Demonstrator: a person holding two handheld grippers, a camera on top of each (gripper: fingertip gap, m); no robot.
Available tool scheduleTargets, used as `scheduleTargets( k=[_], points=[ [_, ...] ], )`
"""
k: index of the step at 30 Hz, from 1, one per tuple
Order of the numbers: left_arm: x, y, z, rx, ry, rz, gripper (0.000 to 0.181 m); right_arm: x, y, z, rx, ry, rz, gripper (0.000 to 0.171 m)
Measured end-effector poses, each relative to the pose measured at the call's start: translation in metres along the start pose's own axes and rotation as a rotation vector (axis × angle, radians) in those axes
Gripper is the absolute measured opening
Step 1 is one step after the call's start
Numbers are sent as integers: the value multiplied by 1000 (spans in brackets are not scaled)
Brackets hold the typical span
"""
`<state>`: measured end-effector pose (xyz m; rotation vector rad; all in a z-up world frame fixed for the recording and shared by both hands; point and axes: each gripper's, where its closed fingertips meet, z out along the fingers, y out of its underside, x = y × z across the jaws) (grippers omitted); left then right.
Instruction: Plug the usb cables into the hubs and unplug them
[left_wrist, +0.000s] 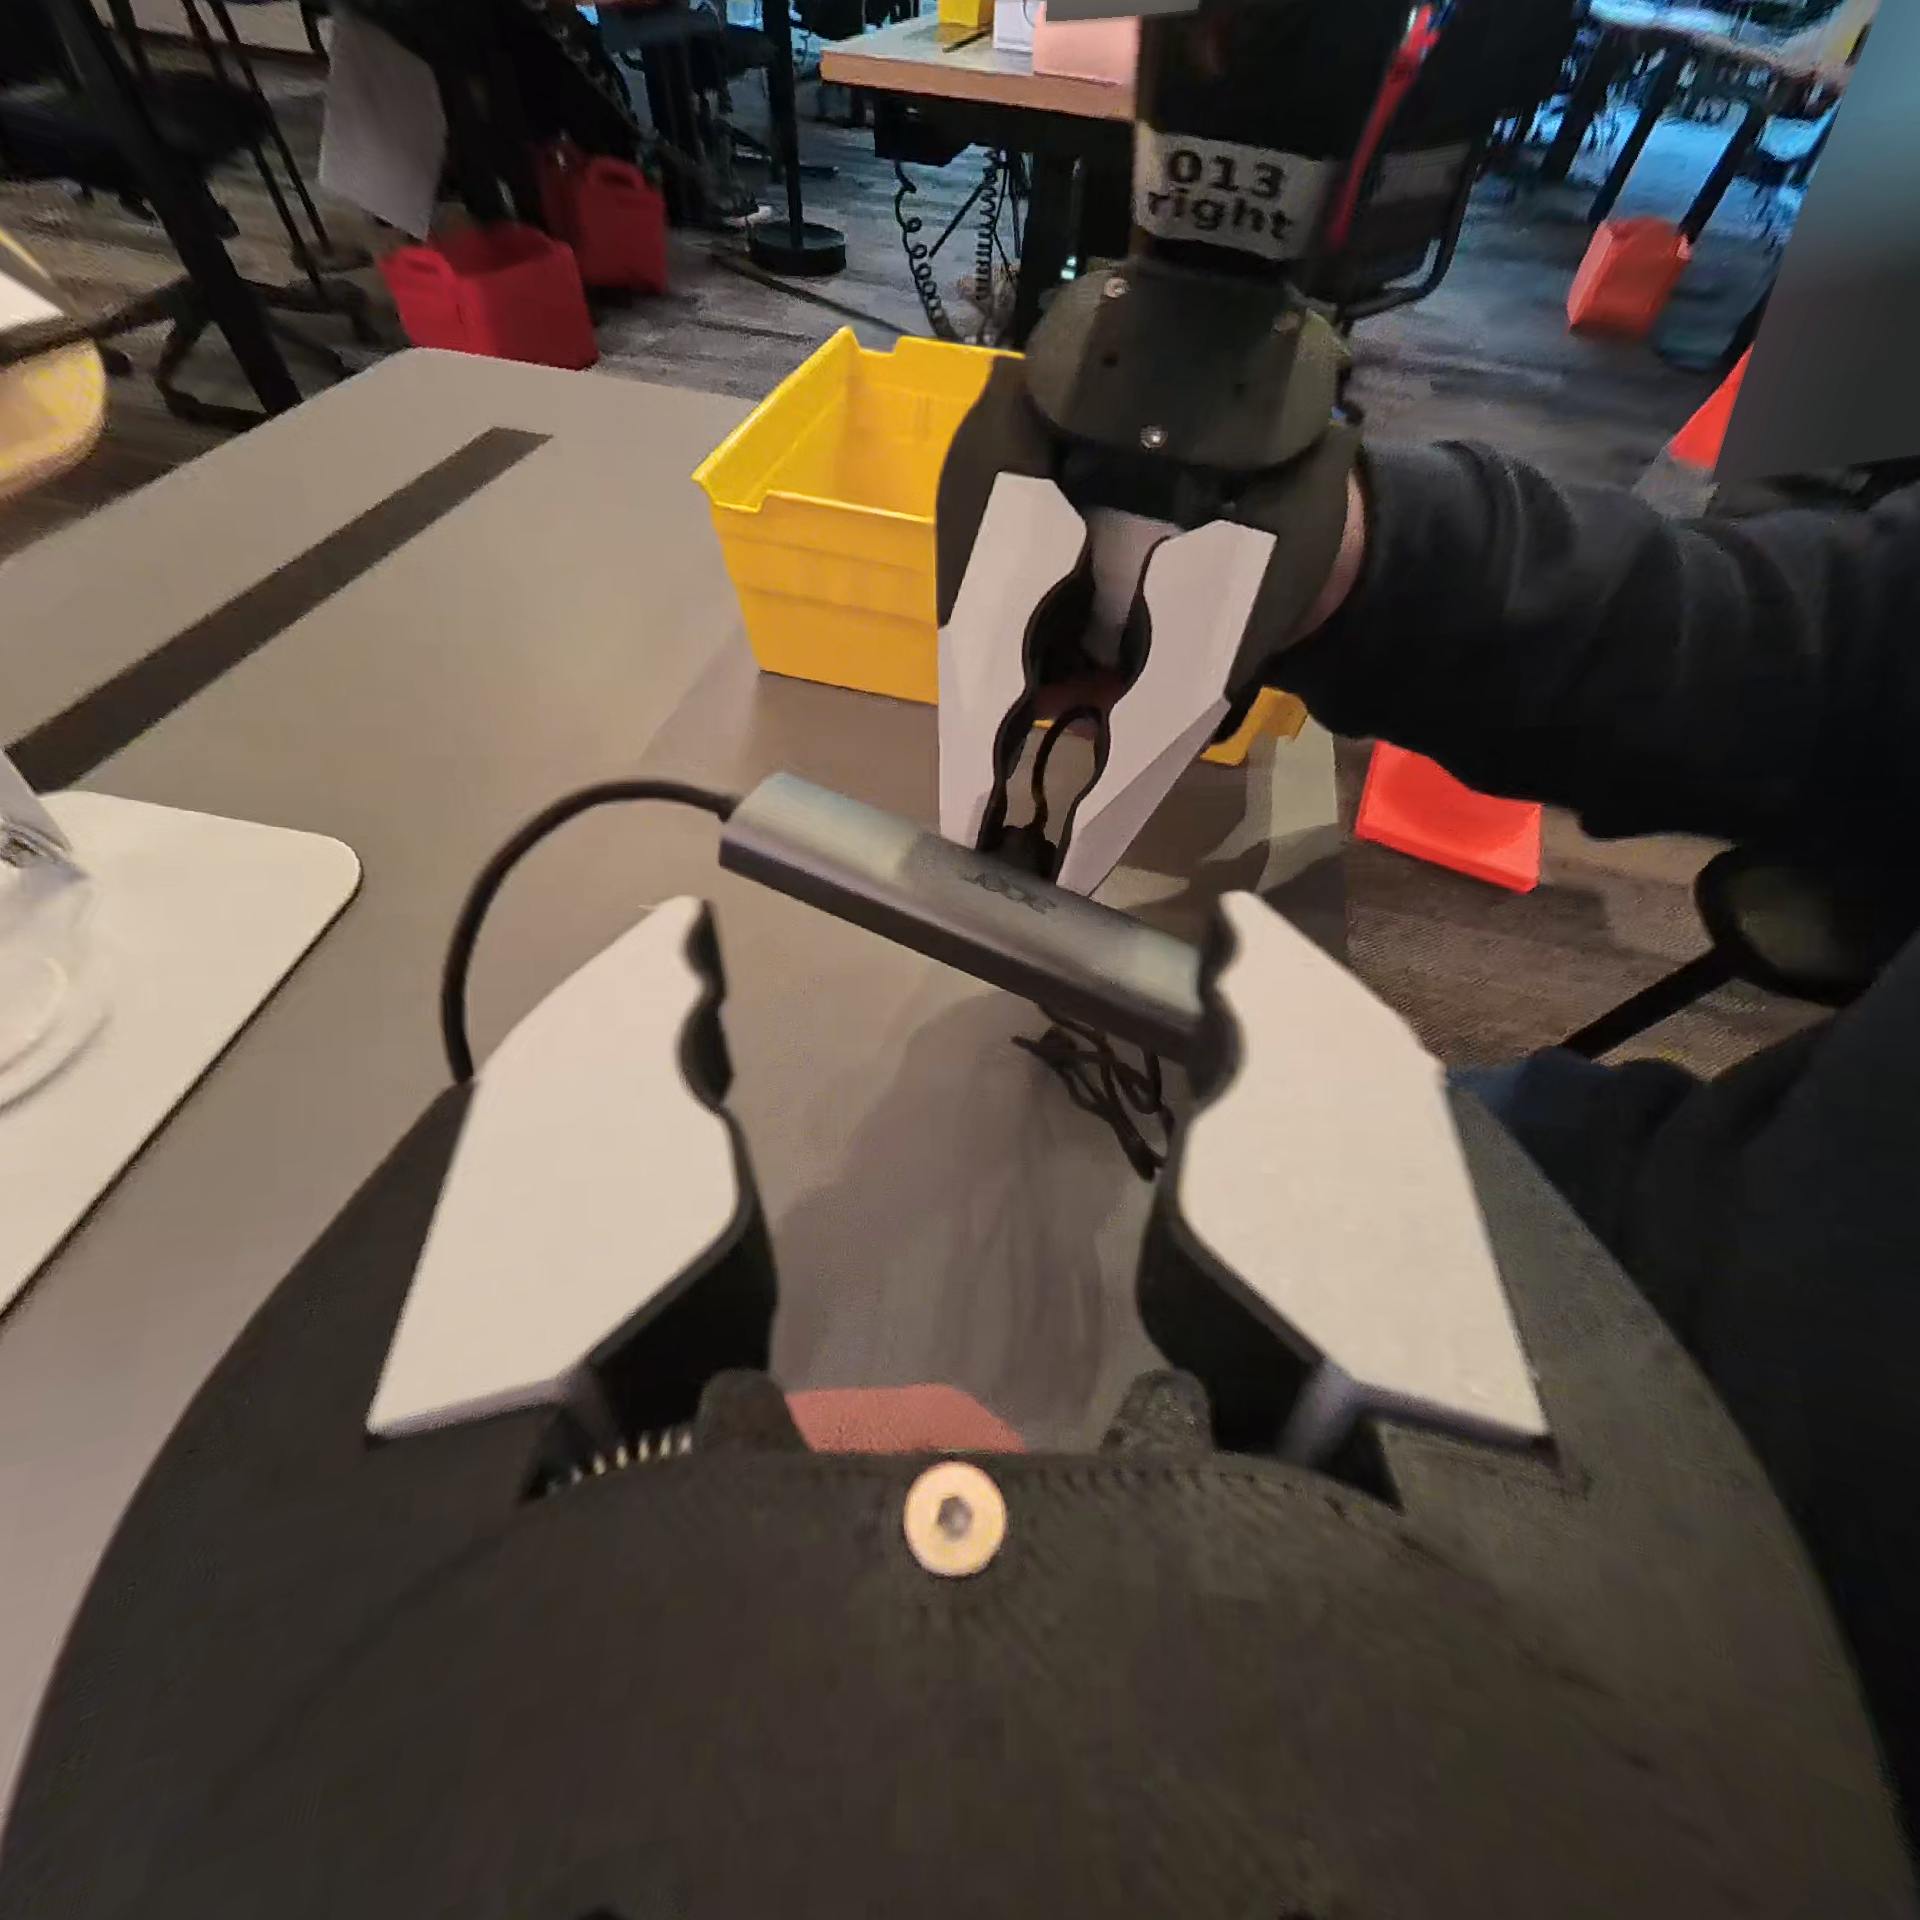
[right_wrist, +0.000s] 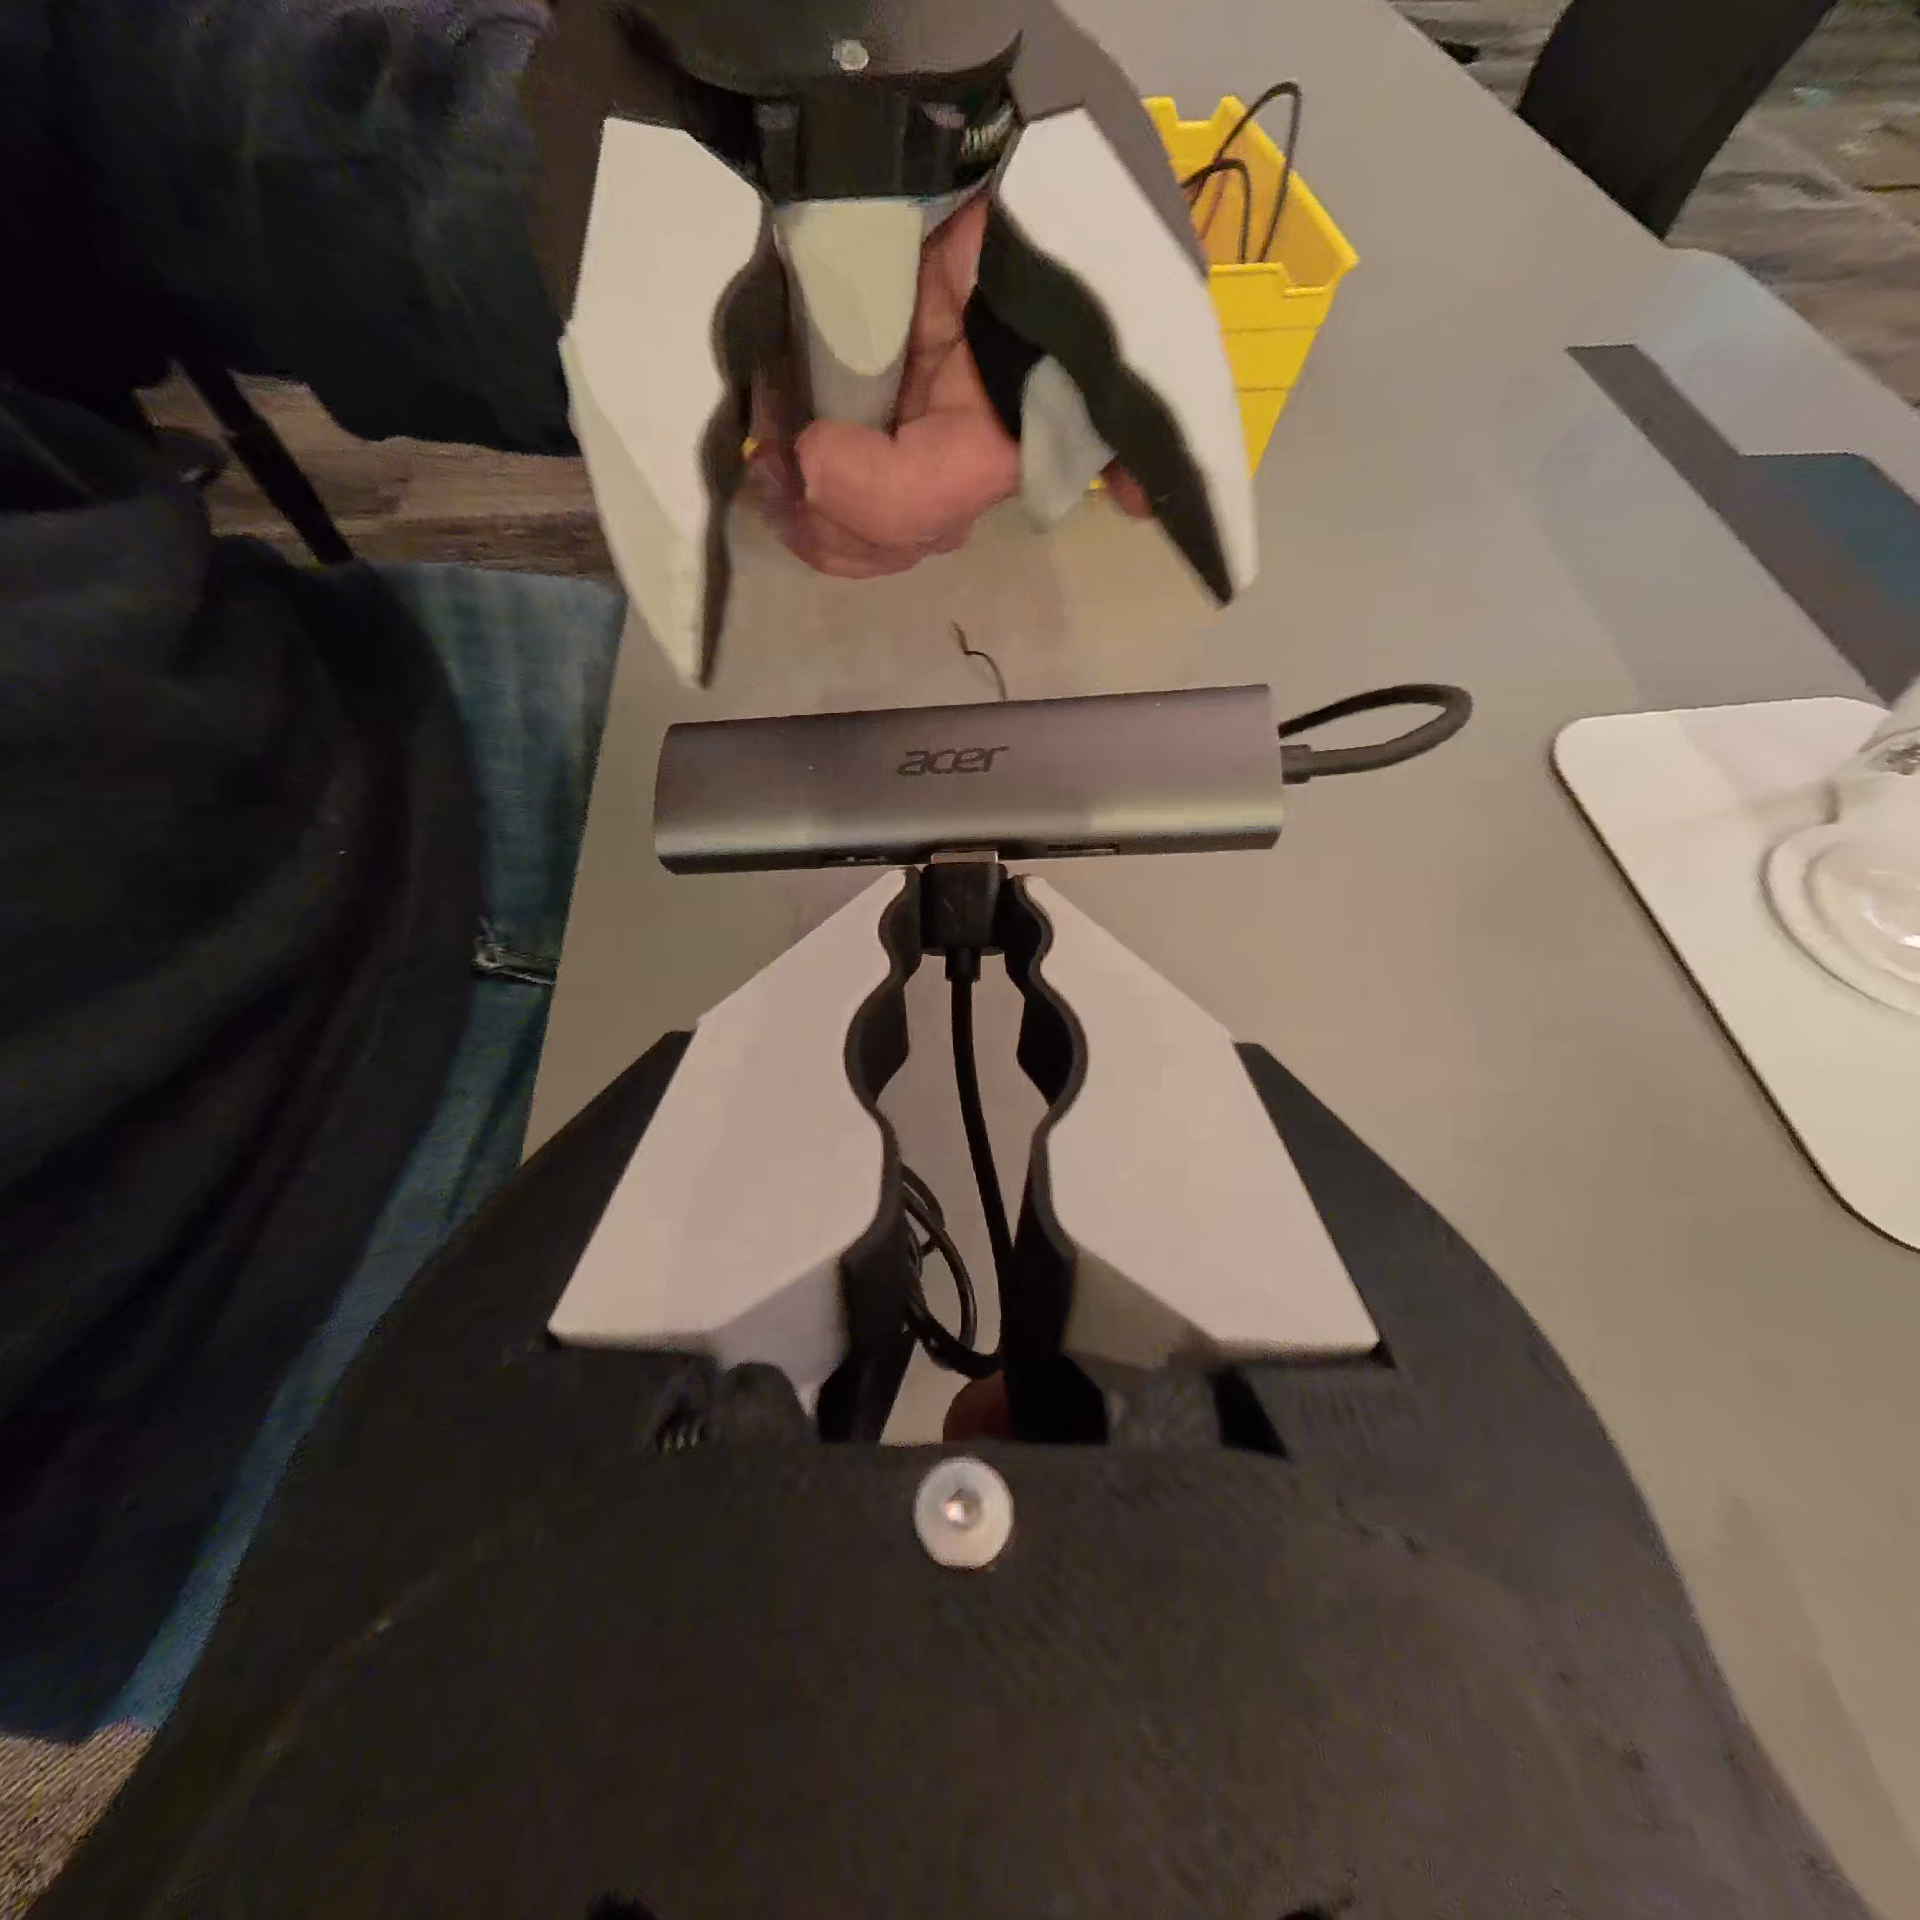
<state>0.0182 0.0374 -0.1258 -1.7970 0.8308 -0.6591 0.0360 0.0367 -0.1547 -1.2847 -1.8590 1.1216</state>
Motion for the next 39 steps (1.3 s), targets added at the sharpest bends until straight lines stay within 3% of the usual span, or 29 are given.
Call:
scheduleTargets(
  k=[3, 6, 11, 14, 23, 29, 39],
  points=[
    [3, 10, 2, -85, -15, 60, 132, -7, -3, 1, -5, -51, -8, 13],
    [11, 16, 9, -99, 8, 99, 146, -13, -9, 3, 24, -110, -1, 13],
    [22, 13, 19, -60, 6, 172, 139, -18, -14, 4, 53, -176, 34, 13],
    [22, 10, 20, -11, 7, 134, 131, -15, -15, 2, 61, -180, 44, 13],
    [23, -4, 16, 103, 22, 69, 129, -14, -24, -1, 114, -204, 80, 13],
    [13, -19, 5, 231, 29, -78, 128, -5, -35, -4, 204, -120, 99, 32],
    [14, -35, -1, 359, 46, -151, 128, -4, -51, -4, 476, -106, 248, 13]
  ],
)
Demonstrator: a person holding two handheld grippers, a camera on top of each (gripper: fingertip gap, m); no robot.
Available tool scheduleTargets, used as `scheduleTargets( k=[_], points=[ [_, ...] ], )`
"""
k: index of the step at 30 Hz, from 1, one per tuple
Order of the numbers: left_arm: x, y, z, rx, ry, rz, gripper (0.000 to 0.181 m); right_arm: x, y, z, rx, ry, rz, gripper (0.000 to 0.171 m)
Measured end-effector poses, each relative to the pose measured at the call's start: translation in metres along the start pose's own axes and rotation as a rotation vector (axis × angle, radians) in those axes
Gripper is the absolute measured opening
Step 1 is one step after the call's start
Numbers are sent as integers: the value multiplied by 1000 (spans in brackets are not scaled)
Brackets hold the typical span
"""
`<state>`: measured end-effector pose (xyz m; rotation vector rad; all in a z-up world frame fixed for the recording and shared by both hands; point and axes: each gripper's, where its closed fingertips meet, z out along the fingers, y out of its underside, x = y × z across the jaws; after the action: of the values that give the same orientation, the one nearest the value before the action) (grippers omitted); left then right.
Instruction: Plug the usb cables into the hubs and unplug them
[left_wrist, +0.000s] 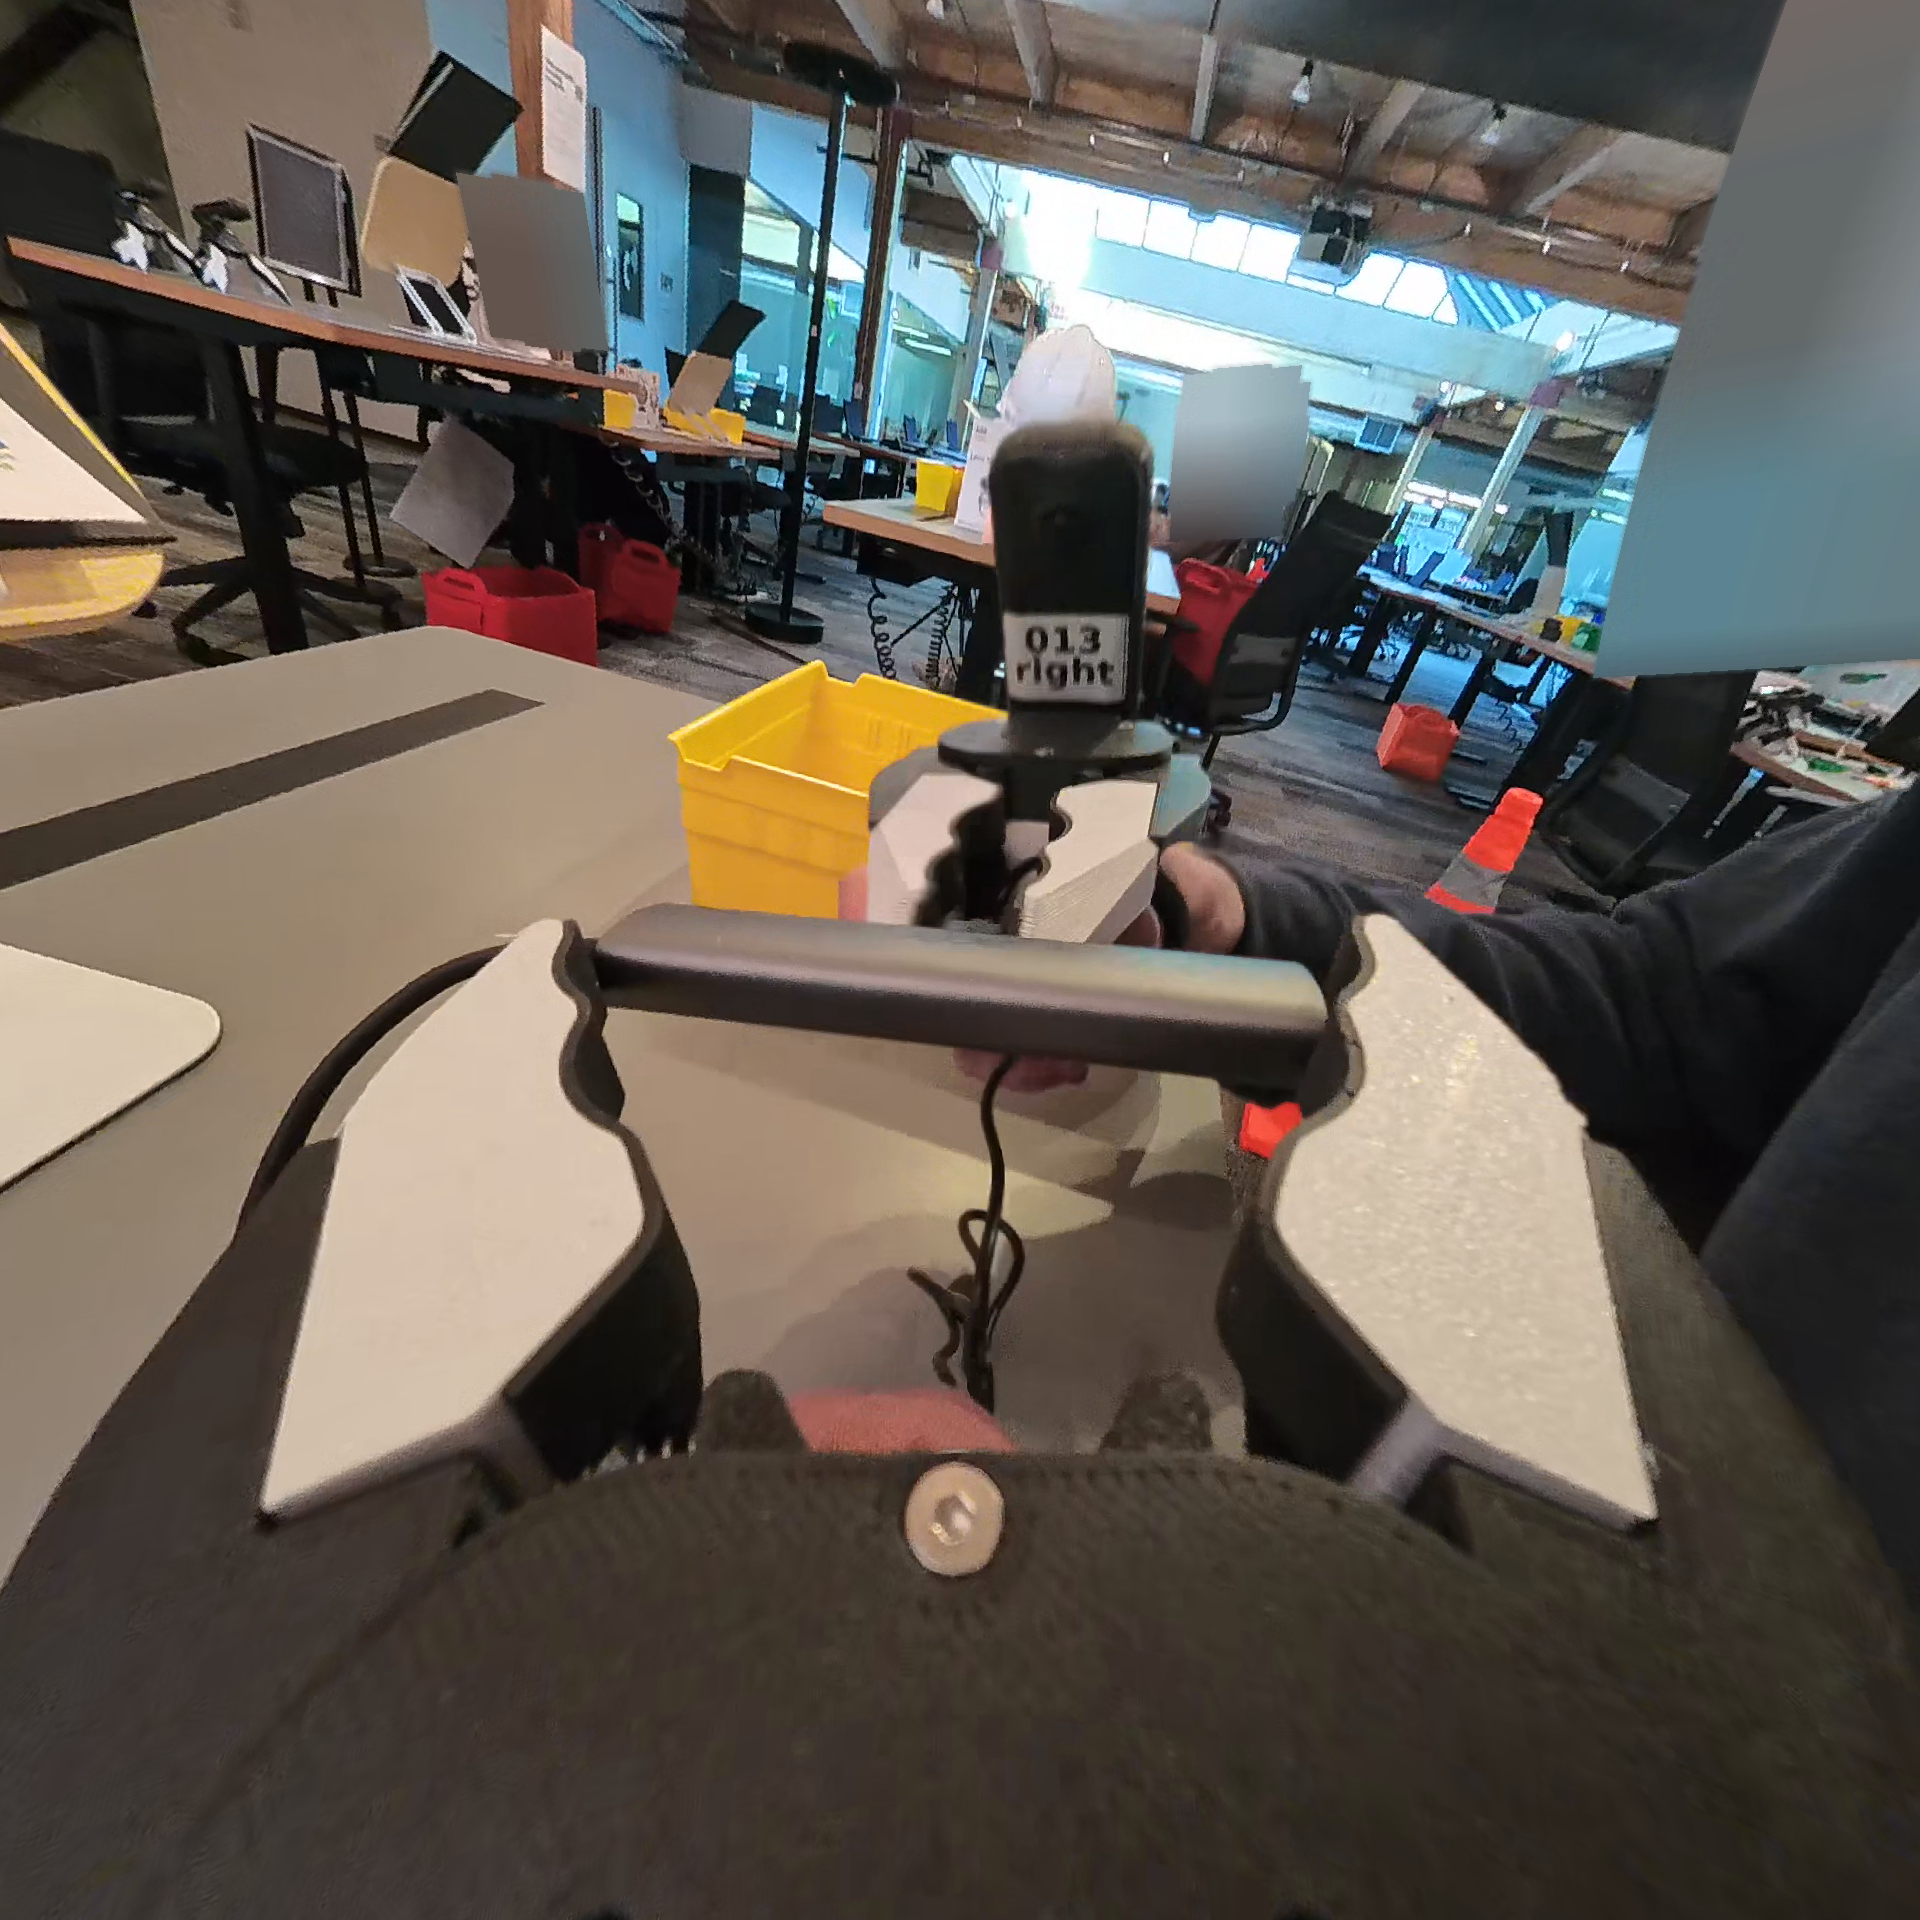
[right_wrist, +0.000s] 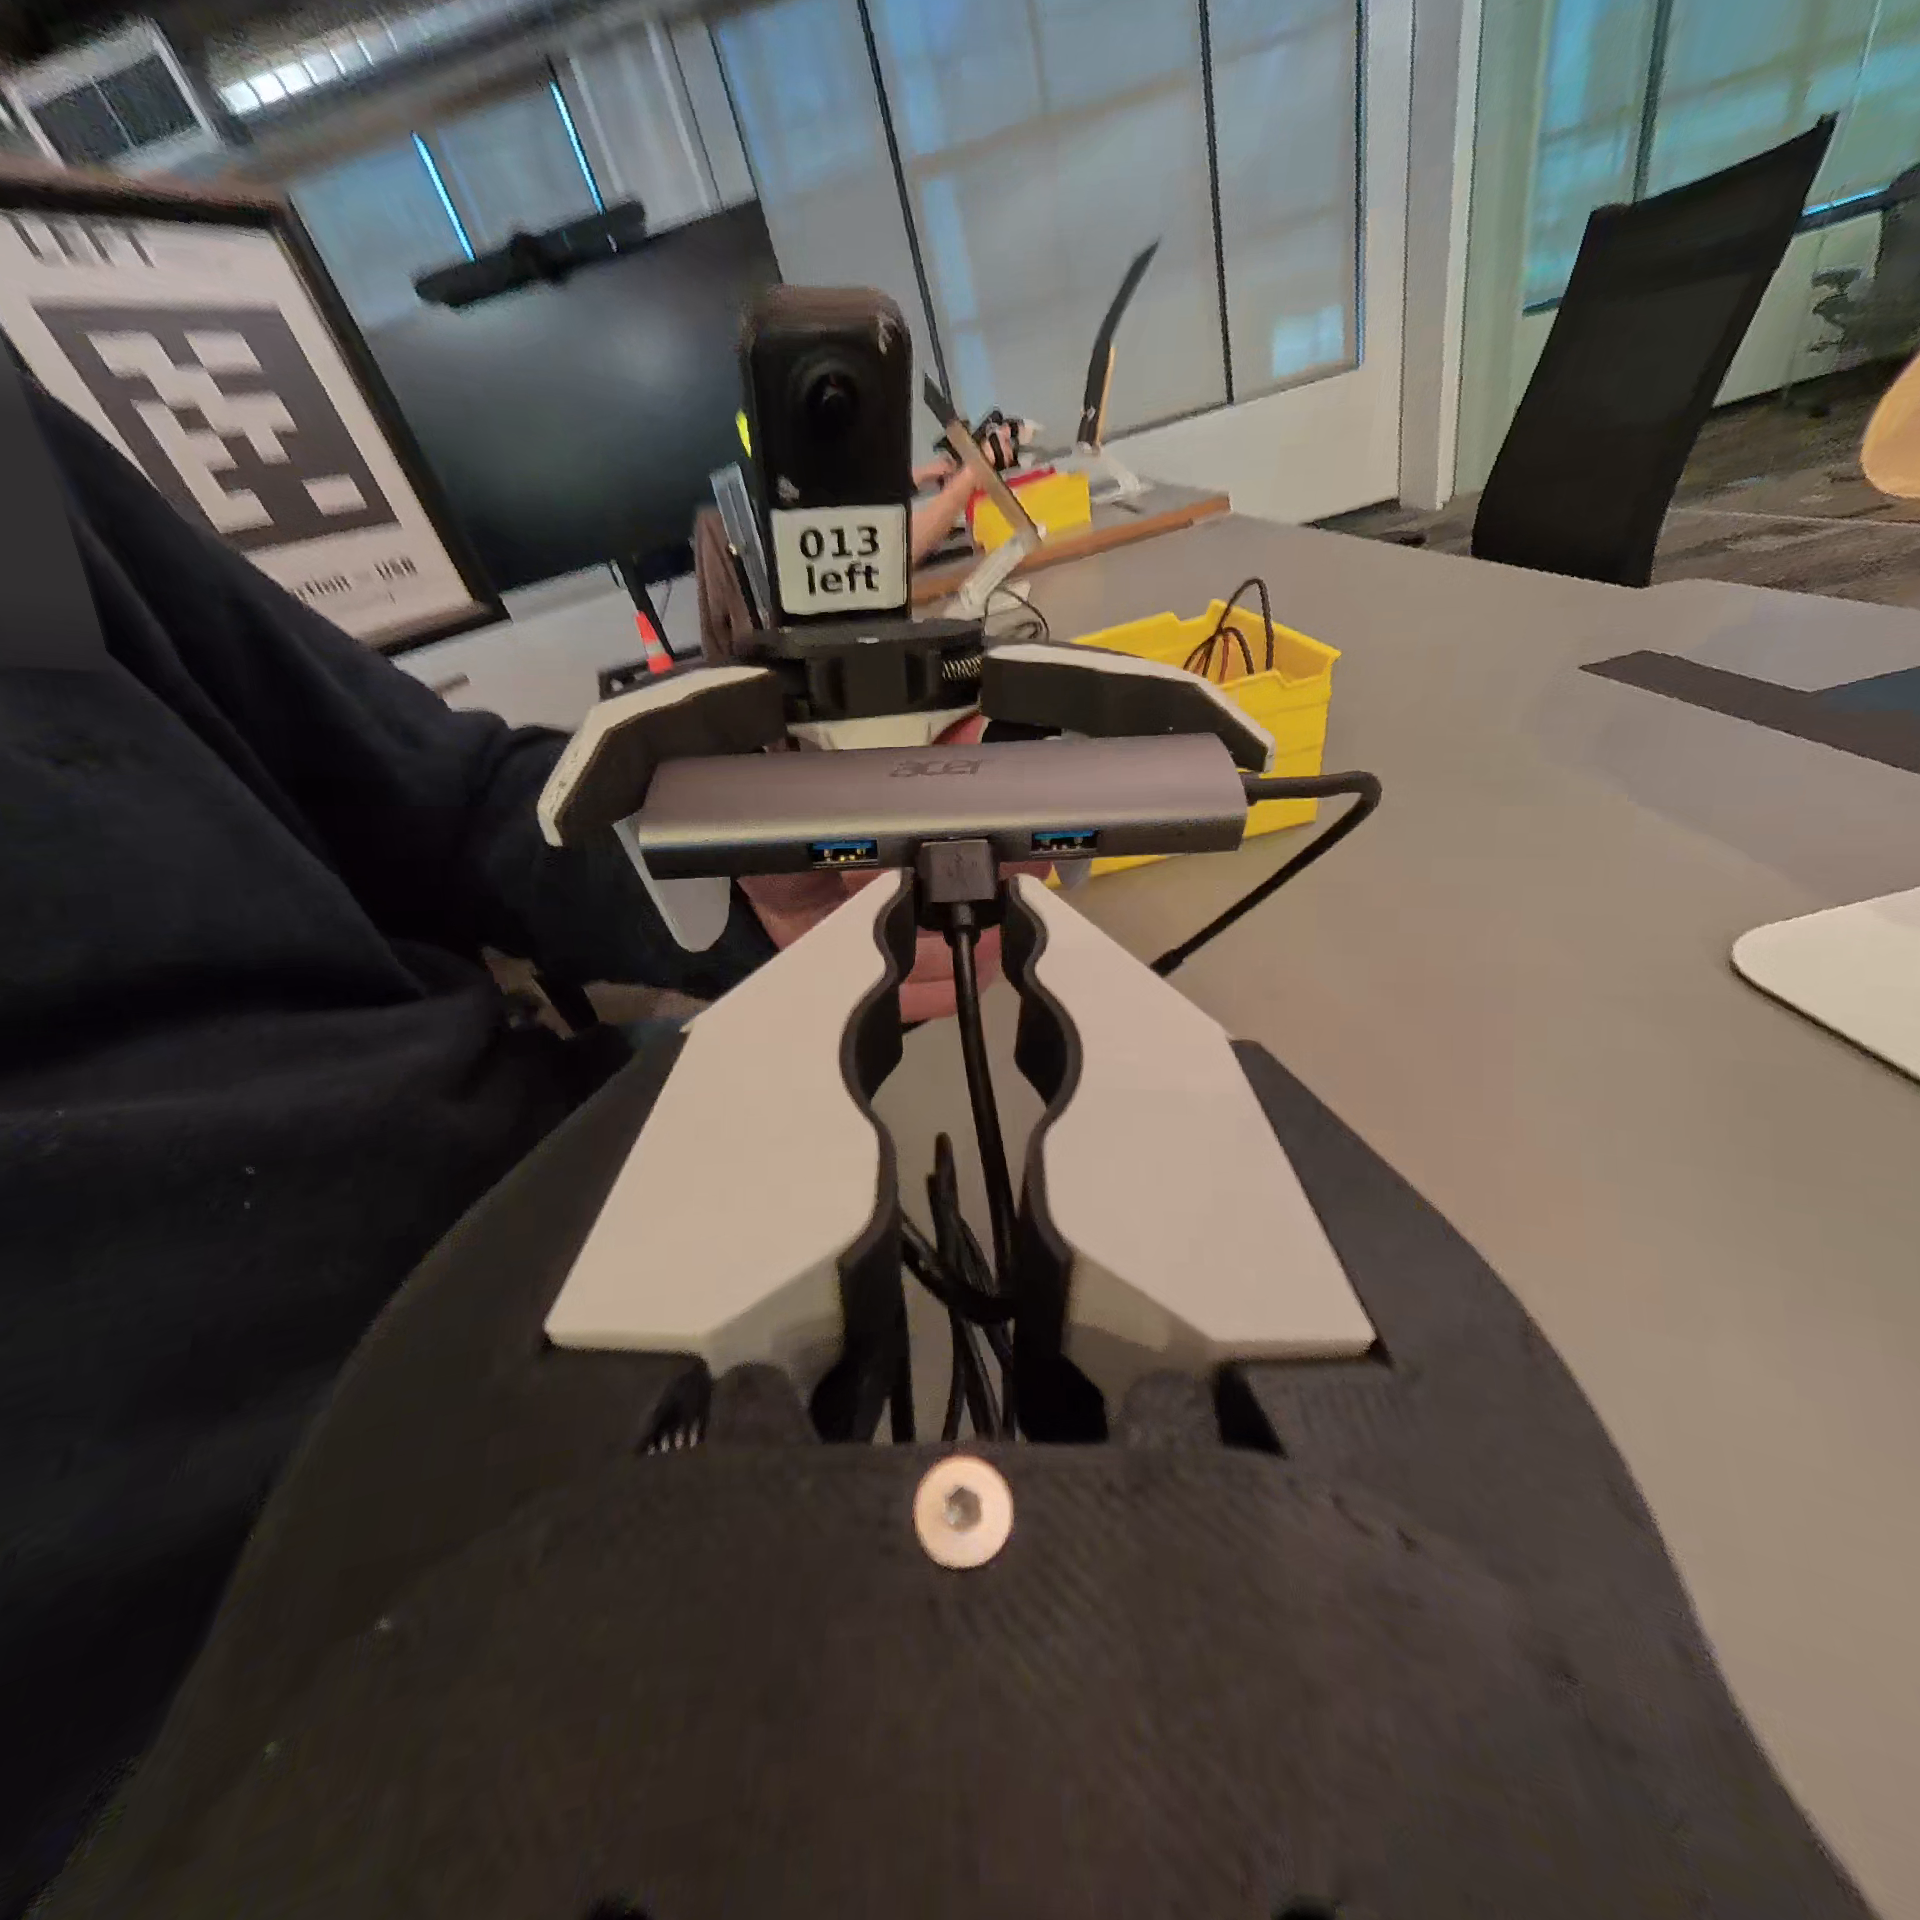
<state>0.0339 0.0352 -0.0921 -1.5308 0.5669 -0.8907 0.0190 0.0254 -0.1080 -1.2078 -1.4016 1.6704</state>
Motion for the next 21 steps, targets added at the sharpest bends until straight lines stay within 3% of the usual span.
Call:
scheduleTargets(
  k=[8, 21],
  points=[
    [0, -11, -3, 74, 6, -39, 127, -2, -13, -2, 161, -27, 59, 16],
    [1, -17, -3, 180, 25, -98, 127, -3, -25, -5, 274, -37, 72, 13]
  ],
)
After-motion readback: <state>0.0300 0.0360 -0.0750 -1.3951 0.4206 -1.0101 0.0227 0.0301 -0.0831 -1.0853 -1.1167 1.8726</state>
